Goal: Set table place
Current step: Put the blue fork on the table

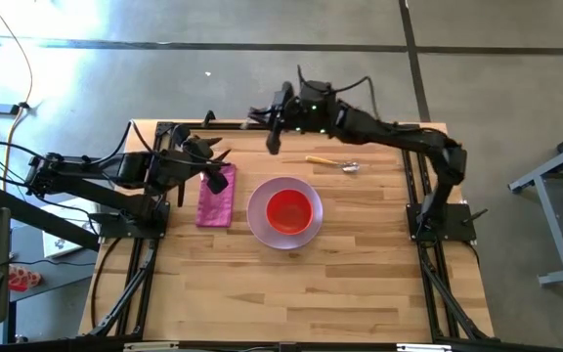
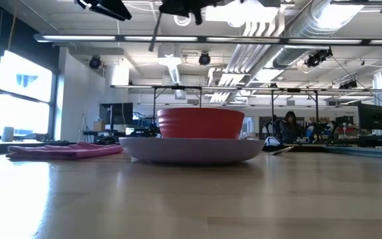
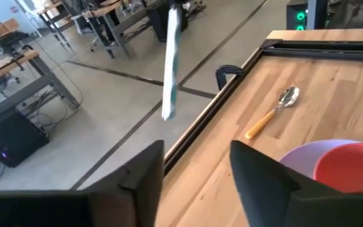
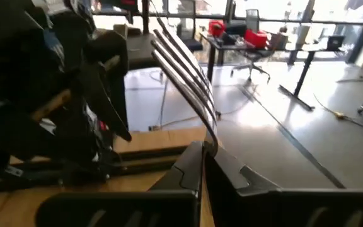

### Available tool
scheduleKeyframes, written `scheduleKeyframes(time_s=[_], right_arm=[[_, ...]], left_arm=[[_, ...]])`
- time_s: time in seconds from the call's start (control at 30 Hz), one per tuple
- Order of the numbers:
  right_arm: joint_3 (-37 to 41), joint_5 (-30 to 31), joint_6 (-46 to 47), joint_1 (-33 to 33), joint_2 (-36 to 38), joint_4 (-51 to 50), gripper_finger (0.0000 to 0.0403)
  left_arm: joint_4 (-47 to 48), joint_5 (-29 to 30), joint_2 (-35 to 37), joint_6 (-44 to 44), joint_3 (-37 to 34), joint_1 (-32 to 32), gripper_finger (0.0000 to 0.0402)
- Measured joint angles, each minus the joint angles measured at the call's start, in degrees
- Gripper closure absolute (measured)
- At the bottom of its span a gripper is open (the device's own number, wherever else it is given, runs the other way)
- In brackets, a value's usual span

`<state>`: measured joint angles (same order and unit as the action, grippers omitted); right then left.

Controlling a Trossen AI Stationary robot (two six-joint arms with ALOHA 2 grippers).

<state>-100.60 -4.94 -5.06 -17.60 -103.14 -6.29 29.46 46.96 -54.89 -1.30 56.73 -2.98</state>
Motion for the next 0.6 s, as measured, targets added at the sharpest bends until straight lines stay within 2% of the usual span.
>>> scheduleKeyframes(time_s=[0.07, 0.17, 0.3, 0.37, 0.47, 0.6], right_arm=[[0.02, -0.03, -0.34, -0.7, 2.37, -6.01, 0.0403], [0.02, -1.41, 0.56, -1.36, 7.05, -20.39, 0.0403], [0.77, -1.04, 6.68, -1.33, 12.3, -44.58, 0.0403], [2.77, 0.88, 10.62, -0.23, 14.98, -52.46, 0.0403], [9.35, 2.64, 17.04, 2.18, 20.14, -56.07, 0.0403], [25.98, 1.52, 27.27, 5.74, 29.22, -45.45, 0.0403]], left_arm=[[0.18, 0.02, 0.04, 0.95, 0.0, 0.0, 0.021], [0.78, 0.0, 0.14, 2.54, 0.0, 0.01, 0.0184], [1.92, -0.01, 0.87, 2.55, 0.02, -0.02, 0.0167], [2.14, 0.01, 1.13, 2.48, 0.02, -0.02, 0.0166], [2.35, 0.01, 1.42, 2.4, 0.02, -0.02, 0.0165], [2.47, 0.0, 1.46, 2.4, 0.02, -0.02, 0.0165]])
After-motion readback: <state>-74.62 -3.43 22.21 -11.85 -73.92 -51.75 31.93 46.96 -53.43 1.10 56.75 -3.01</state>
